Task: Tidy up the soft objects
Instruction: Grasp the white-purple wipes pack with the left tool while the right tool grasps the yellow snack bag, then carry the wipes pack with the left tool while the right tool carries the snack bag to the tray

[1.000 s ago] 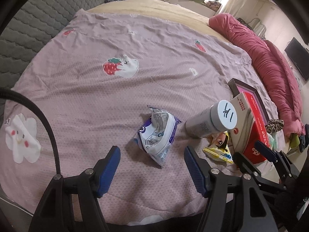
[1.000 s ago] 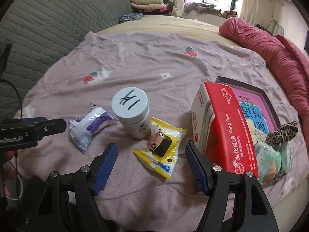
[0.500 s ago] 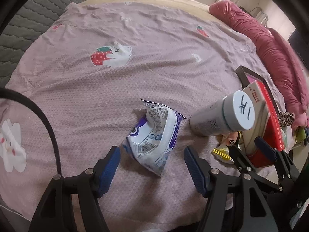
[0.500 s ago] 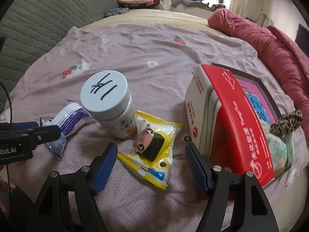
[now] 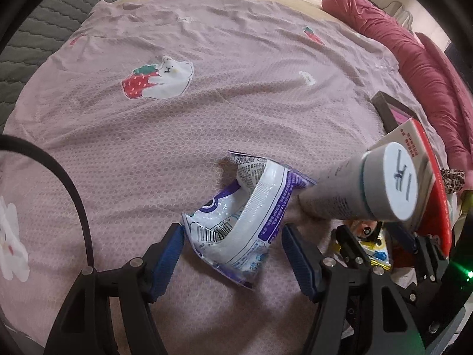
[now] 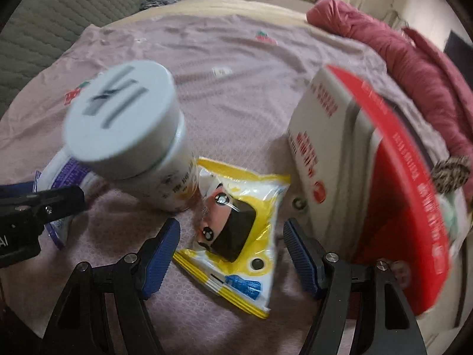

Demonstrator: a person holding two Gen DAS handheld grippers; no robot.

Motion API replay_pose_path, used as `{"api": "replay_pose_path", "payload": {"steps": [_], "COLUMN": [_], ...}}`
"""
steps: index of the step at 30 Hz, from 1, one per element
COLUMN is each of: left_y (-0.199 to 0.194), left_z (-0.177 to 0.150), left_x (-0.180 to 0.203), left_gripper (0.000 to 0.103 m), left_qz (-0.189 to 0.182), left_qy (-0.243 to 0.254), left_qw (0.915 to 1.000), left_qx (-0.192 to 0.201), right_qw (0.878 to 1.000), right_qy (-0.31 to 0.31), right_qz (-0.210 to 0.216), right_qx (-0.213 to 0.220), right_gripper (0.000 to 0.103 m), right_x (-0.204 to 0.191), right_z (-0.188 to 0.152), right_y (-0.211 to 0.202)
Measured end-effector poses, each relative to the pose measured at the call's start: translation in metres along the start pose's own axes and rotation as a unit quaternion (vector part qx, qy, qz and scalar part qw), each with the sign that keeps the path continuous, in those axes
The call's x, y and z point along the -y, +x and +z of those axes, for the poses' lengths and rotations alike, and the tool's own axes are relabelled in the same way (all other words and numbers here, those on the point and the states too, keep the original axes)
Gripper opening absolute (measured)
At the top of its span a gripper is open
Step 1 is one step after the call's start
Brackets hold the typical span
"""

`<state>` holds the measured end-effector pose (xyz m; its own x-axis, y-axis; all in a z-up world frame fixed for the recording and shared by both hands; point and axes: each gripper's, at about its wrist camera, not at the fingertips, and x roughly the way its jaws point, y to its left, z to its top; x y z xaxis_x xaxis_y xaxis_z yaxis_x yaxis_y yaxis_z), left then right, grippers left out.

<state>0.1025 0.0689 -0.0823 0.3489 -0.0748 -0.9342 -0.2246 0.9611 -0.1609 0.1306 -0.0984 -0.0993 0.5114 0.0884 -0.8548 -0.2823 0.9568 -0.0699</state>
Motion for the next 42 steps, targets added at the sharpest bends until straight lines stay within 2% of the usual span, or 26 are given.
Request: {"api": "replay_pose_path", "payload": {"steps": [3, 8, 13, 17, 21, 24, 28, 31, 38, 42], "left_y": [0.005, 0.014, 0.025, 0.028, 0.028, 0.025, 0.008, -0.007, -0.059, -0.087], "left_z": [0.001, 0.007, 0.014, 0.019, 0.023, 0.022, 0.021, 0.02, 0.014, 0.015], "left_x": [-0.002, -0.008, -0.011, -0.009, -0.01, -0.013, -0.012, -0.01, 0.01, 0.026], "left_gripper": [0.068, 0.068, 0.068, 0.059, 0.053, 0.051, 0.051, 0.051, 0.051, 0.051], "left_qz": [-0.003, -0.021, -0.051, -0.057, -0.079, -0.096, -0.098, -0.079, -0.05, -0.05], "left_qy": [0.004, 0.008, -0.002, -0.004, -0.014, -0.032, -0.041, -0.038, -0.001, 0.015], "left_qw": [1.0, 0.9997, 0.9986, 0.9983, 0.9968, 0.9948, 0.9938, 0.9951, 0.9951, 0.9937], "left_qx": [0.001, 0.01, 0.012, 0.013, 0.011, 0.012, 0.032, 0.045, 0.085, 0.1], "right_qw": [1.0, 1.0, 0.999, 0.998, 0.997, 0.996, 0.995, 0.994, 0.991, 0.988], "right_qy": [0.006, 0.02, 0.007, 0.005, 0.008, 0.01, 0.012, 0.017, 0.033, 0.04], "right_qz": [0.011, 0.024, 0.037, 0.055, 0.07, 0.077, 0.08, 0.082, 0.091, 0.091], "right_qx": [-0.004, -0.003, -0.002, 0.003, 0.022, 0.046, 0.066, 0.072, 0.093, 0.117], "right_gripper": [0.07, 0.055, 0.053, 0.052, 0.052, 0.052, 0.052, 0.052, 0.052, 0.052], "right_x": [0.002, 0.012, 0.016, 0.022, 0.029, 0.036, 0.042, 0.047, 0.062, 0.077], "right_z": [0.0, -0.001, -0.004, -0.006, -0.002, 0.004, 0.008, 0.011, 0.015, 0.017], "right_y": [0.007, 0.005, -0.004, -0.02, -0.042, -0.062, -0.077, -0.084, -0.1, -0.118]}}
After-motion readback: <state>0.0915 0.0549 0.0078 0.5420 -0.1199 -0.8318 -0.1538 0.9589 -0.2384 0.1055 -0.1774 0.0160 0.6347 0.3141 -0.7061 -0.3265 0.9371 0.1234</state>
